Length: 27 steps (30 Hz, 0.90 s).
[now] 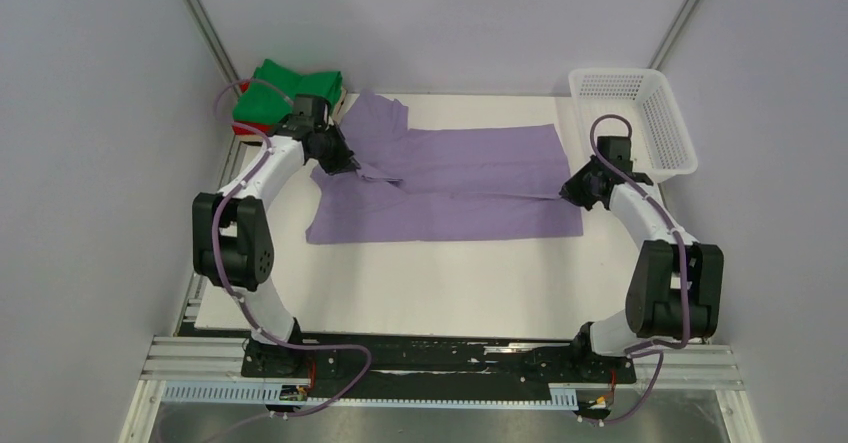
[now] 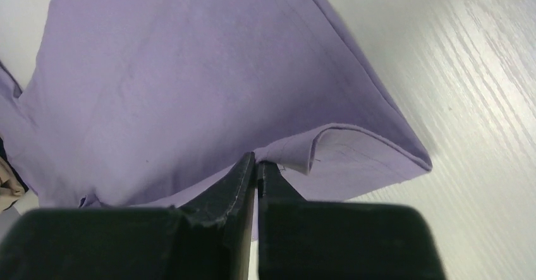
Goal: Fold and stack the t-shirts
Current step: Fold the flattened tshirt in 1/3 of the way
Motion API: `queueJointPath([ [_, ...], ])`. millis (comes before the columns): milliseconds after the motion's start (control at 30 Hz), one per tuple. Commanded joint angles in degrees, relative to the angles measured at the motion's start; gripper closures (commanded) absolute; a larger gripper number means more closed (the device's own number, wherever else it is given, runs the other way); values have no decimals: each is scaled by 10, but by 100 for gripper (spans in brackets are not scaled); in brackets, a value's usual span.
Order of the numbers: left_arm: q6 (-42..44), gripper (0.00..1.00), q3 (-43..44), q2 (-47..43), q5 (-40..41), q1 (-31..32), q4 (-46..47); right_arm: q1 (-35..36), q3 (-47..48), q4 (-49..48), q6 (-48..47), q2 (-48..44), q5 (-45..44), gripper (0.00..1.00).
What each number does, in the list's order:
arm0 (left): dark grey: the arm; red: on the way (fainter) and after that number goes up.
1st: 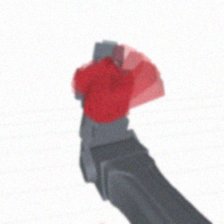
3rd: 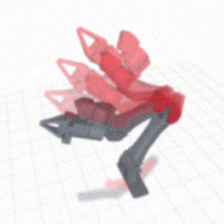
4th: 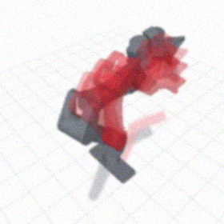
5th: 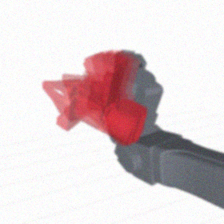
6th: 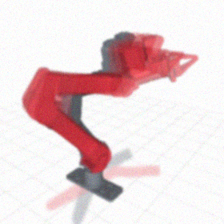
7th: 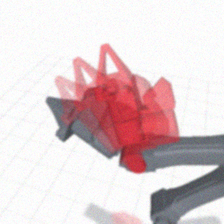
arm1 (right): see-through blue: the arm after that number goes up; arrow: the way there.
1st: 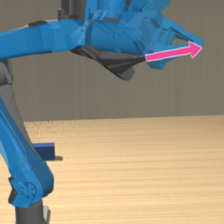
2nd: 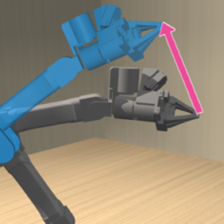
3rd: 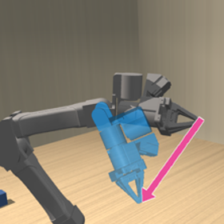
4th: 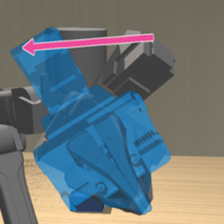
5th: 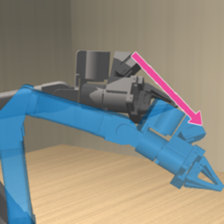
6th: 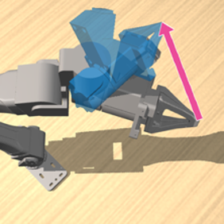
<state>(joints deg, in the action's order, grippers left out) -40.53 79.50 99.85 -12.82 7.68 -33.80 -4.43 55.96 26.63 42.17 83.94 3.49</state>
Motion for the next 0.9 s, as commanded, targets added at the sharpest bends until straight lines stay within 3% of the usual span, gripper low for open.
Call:
queueJointPath([
  [0,15,98,50,49,-7,-11,50,-5,35,-57,-12,46,-14,96],
  [100,12,63,104,110,11,-22,67,-5,52,-61,-11,69,-14,89],
  [133,11,59,121,123,3,-30,65,-5,57,-61,-10,72,-12,84],
  [200,10,37,172,155,8,-38,58,-4,60,-62,-9,69,-8,70],
  [233,10,13,205,169,13,-39,44,-3,60,-62,-10,66,-5,63],
  [267,14,3,221,172,26,-42,37,-1,57,-62,-12,59,-3,54],
  [400,29,0,250,151,28,-42,3,17,37,-58,-21,20,-8,26],
  [500,30,0,164,87,9,-37,21,39,20,-54,-32,-6,-5,2],
  [667,17,0,-32,-1,-28,-1,96,109,-5,-80,-63,-4,23,0],
  [867,-14,0,-122,49,-79,29,189,145,20,-130,-86,99,35,0],
])
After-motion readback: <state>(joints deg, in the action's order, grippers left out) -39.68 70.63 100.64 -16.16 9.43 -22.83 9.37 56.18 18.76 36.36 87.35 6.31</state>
